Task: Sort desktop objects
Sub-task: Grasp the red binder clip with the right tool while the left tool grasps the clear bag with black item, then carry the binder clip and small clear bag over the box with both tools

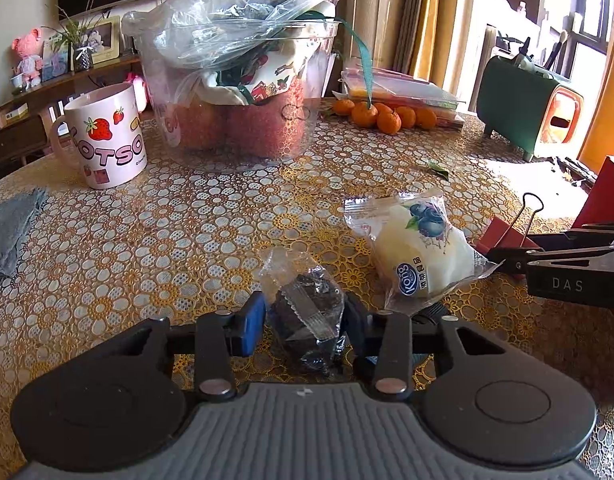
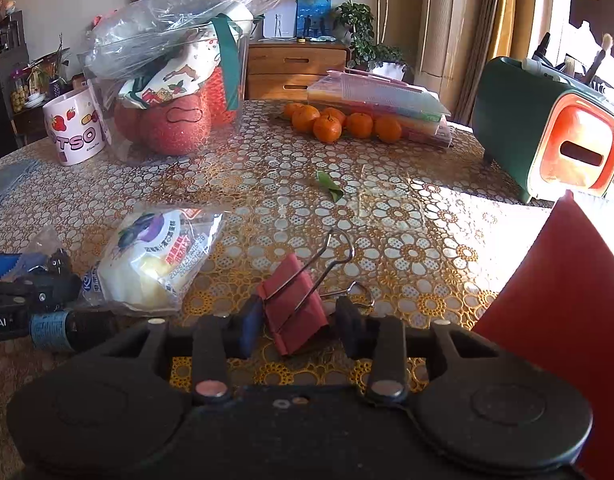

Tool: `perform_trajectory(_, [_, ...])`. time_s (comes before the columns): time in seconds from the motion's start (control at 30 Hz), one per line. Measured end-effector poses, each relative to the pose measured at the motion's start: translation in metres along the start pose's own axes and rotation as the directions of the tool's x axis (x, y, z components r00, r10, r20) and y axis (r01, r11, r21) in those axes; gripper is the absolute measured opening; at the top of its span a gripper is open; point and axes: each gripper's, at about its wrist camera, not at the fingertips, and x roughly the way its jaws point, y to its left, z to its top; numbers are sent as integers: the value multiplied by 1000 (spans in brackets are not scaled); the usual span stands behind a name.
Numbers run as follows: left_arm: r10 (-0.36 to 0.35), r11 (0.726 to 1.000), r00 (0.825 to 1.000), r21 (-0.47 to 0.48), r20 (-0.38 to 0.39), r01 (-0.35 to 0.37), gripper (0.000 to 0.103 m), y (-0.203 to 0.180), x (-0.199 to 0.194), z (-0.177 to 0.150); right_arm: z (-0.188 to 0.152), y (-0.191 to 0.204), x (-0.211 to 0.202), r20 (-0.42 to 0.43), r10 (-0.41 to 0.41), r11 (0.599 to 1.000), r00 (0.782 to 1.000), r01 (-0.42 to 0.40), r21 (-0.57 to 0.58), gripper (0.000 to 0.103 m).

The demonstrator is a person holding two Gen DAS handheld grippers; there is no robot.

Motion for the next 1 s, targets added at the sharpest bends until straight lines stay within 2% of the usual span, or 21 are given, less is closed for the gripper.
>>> perform_trajectory(0.43, [-40, 999, 998, -27, 39, 41, 29, 1, -29, 3, -9, 1, -28, 16, 11, 999, 1000, -12, 50, 32])
perform_trajectory(0.73, [-50, 998, 995, -36, 85, 53, 28, 1, -63, 8, -13, 0, -61, 46, 26, 997, 999, -30, 75, 31])
perform_trajectory(1.0, [-76, 997, 991, -24, 113, 79, 28, -17, -102, 7, -16, 1, -107, 91, 65, 993, 994, -73, 93, 31])
